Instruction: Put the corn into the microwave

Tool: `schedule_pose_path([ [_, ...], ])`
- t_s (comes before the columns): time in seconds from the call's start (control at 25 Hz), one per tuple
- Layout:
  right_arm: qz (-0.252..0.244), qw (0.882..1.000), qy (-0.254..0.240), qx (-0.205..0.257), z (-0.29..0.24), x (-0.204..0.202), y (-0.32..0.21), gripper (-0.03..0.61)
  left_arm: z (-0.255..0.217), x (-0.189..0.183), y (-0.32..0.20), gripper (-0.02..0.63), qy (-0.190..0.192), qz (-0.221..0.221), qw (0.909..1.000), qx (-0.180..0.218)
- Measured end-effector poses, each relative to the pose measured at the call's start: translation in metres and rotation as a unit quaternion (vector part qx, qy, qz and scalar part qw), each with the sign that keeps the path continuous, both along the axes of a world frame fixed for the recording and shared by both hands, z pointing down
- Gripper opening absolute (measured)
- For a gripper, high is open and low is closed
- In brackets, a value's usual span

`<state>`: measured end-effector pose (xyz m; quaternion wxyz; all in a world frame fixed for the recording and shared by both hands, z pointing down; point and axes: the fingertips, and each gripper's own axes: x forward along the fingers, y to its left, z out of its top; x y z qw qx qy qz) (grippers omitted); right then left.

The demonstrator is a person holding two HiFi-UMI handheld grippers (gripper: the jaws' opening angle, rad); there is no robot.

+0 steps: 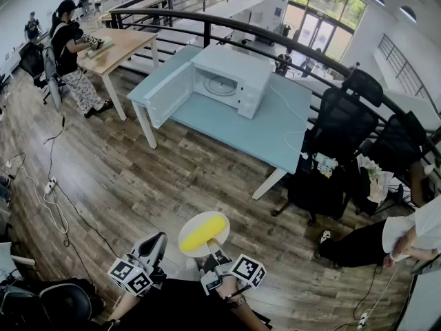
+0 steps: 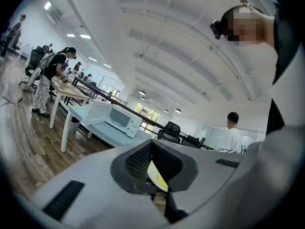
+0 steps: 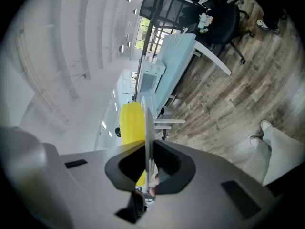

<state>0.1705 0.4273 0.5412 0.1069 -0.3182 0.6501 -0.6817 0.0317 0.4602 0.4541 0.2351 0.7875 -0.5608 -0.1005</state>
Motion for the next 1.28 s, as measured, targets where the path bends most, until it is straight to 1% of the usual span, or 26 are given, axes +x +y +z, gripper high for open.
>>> schedule_pose_path([
  [0.16, 0.010, 1.000, 0.002, 0.002, 0.000, 0.007, -0.001, 0.029, -0.001, 0.010, -0.005, 0.003, -0.016, 0.014, 0.9998, 0.003],
  [0.48, 0.021, 1.000, 0.004, -0.005, 0.004, 0.023, -0.001, 0.029, -0.005, 0.034, -0.014, 0.003, -0.029, 0.034, 0.9990, 0.007],
  [0.76, 0.016, 1.000, -0.008, -0.009, 0.007, 0.033, -0.002, 0.029, -0.006, 0.047, -0.013, 0.003, -0.035, 0.028, 0.9989, 0.010],
  [1.04, 0.006, 1.000, -0.011, 0.007, 0.002, 0.051, -0.011, 0.029, -0.008, 0.067, -0.017, 0.003, -0.038, 0.013, 0.9990, 0.022],
  [1.16, 0.010, 1.000, -0.007, 0.013, 0.000, 0.062, -0.019, 0.029, -0.008, 0.075, -0.022, 0.003, -0.035, 0.007, 0.9990, 0.027],
  [1.28, 0.015, 1.000, -0.005, 0.020, -0.001, 0.071, -0.024, 0.029, -0.009, 0.081, -0.026, 0.003, -0.041, 0.007, 0.9986, 0.032],
])
